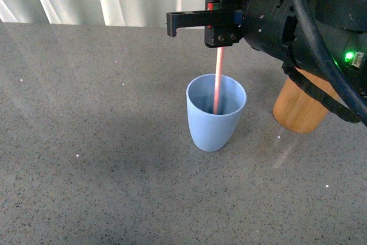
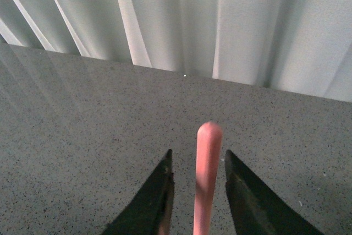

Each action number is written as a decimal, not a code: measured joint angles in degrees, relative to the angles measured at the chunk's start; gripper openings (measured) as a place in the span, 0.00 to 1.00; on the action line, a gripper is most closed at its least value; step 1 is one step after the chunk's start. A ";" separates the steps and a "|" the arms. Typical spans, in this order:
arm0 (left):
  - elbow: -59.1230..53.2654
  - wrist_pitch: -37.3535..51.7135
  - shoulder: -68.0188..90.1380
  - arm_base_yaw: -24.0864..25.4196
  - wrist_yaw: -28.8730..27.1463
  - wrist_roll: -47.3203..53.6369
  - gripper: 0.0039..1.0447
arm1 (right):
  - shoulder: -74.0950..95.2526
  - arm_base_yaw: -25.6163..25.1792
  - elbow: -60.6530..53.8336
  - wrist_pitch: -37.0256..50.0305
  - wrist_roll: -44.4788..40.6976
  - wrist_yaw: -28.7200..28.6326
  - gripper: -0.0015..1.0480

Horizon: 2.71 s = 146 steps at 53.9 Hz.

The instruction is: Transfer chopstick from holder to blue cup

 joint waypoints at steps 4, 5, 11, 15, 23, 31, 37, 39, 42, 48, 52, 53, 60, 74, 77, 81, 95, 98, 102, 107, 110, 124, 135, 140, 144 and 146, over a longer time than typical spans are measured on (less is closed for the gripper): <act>0.00 0.00 0.00 0.00 0.00 0.00 0.94 | 0.00 -0.04 -0.02 0.00 0.37 -0.13 0.47; 0.00 0.00 0.00 0.00 0.00 0.00 0.94 | 0.00 -0.04 -0.02 0.00 0.42 -0.13 0.51; 0.00 0.00 0.00 0.00 0.00 0.00 0.94 | -0.11 -0.04 0.00 -0.48 0.46 -0.11 0.72; 0.00 0.00 0.00 0.00 0.00 0.00 0.94 | -0.96 -0.22 0.00 -1.09 0.02 -0.11 0.88; 0.00 0.00 0.00 0.00 0.00 0.00 0.94 | -5.29 -1.40 0.02 -3.08 -1.86 -0.13 0.90; 0.00 0.00 0.00 0.00 0.00 0.00 0.94 | -12.63 -4.17 0.00 -7.17 -4.68 0.37 0.90; 0.00 0.00 0.00 0.00 0.00 0.00 0.94 | -21.77 -8.59 -1.62 -13.51 -6.40 4.28 0.90; 0.00 0.00 0.00 0.00 -0.02 0.00 0.94 | -24.26 -10.10 -2.58 -15.45 -6.43 5.29 0.90; 0.00 0.00 0.00 0.00 0.00 0.00 0.94 | -28.59 -13.00 -4.70 -19.08 -6.08 6.84 0.90; 0.00 0.00 0.00 0.00 0.00 -0.02 0.94 | -39.17 -19.80 -11.21 -27.98 -3.87 9.55 0.90; 0.00 0.00 0.00 0.00 -0.02 0.00 0.94 | -45.59 -22.36 -15.52 -31.10 -2.95 10.69 0.90; 0.00 0.00 0.00 0.00 0.00 0.00 0.94 | -46.14 -22.40 -15.54 -31.08 -2.82 10.54 0.90; 0.00 0.00 0.00 0.00 0.00 0.00 0.94 | -46.07 -23.80 -20.17 -18.47 -5.31 1.16 0.78; 0.00 0.00 -0.04 0.00 -0.09 0.00 0.94 | -53.35 -26.49 -29.49 -11.10 -7.43 -2.71 0.36; 0.00 0.00 -0.04 0.00 -0.09 0.00 0.94 | -54.51 -27.65 -30.49 -11.50 -7.48 -4.52 0.29; 0.00 0.00 -0.04 0.00 -0.09 0.00 0.94 | -56.74 -29.79 -32.09 -12.20 -7.63 -7.19 0.17; 0.00 0.00 -0.04 0.00 -0.02 -0.02 0.94 | -65.48 -30.80 -36.48 -16.55 -7.78 -7.28 0.01; 0.00 0.00 -0.04 0.00 -0.04 0.00 0.94 | -66.99 -30.80 -36.89 -17.49 -7.80 -7.28 0.01; 0.00 0.00 -0.04 0.00 -0.04 0.00 0.94 | -69.57 -30.80 -37.59 -19.21 -7.80 -7.37 0.01; 0.00 0.00 -0.04 0.00 -0.04 0.00 0.94 | -72.00 -30.80 -38.32 -20.98 -7.78 -7.30 0.01; 0.00 0.00 -0.04 0.00 -0.02 0.00 0.94 | -73.46 -30.80 -38.69 -22.08 -7.78 -7.30 0.01; 0.00 0.00 -0.04 0.00 -0.04 0.00 0.94 | -79.41 -30.80 -40.22 -25.24 -7.78 -7.30 0.01; 0.00 0.00 -0.07 0.00 -0.04 0.00 0.94 | -85.96 -30.80 -40.24 -31.56 -7.78 -7.32 0.01; 0.00 0.00 -0.07 0.00 -0.04 0.00 0.94 | -88.41 -30.80 -40.24 -33.88 -7.78 -7.30 0.01; 0.00 0.00 -0.07 0.00 -0.04 0.00 0.94 | -90.09 -30.80 -40.22 -35.56 -7.78 -7.32 0.01; 0.00 0.00 -0.07 0.00 -0.04 0.00 0.94 | -90.79 -30.80 -40.24 -36.26 -7.78 -7.32 0.01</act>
